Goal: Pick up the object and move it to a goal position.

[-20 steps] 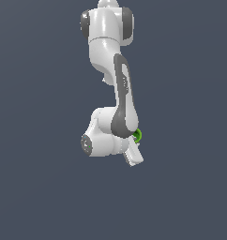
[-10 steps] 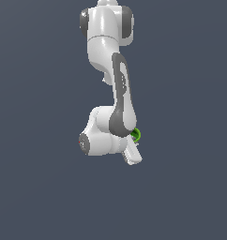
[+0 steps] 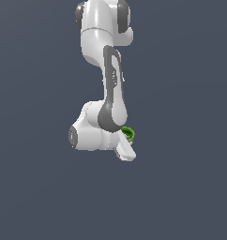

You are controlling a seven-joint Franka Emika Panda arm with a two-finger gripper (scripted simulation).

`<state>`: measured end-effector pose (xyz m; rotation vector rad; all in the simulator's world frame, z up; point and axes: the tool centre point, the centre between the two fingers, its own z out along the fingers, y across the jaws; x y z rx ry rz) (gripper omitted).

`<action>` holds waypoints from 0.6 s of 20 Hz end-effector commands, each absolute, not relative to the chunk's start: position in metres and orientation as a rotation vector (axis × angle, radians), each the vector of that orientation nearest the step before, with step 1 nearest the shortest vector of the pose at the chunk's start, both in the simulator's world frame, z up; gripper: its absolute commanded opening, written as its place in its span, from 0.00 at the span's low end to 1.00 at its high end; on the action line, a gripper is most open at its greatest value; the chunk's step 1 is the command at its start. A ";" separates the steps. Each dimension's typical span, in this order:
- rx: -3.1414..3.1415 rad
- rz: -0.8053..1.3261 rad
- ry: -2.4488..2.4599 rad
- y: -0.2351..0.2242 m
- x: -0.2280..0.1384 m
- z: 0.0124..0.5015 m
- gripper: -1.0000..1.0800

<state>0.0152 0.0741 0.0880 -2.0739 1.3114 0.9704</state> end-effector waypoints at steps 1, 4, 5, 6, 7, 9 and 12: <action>-2.086 0.922 1.264 0.062 0.016 0.094 0.00; -2.099 0.864 1.203 0.047 0.017 0.100 0.00; -2.103 0.845 1.183 0.043 0.017 0.103 0.00; -2.106 0.826 1.162 0.038 0.018 0.105 0.00; -2.110 0.806 1.142 0.033 0.018 0.107 0.00; -2.115 0.768 1.102 0.023 0.018 0.110 0.00; -2.122 0.711 1.041 0.008 0.019 0.116 0.00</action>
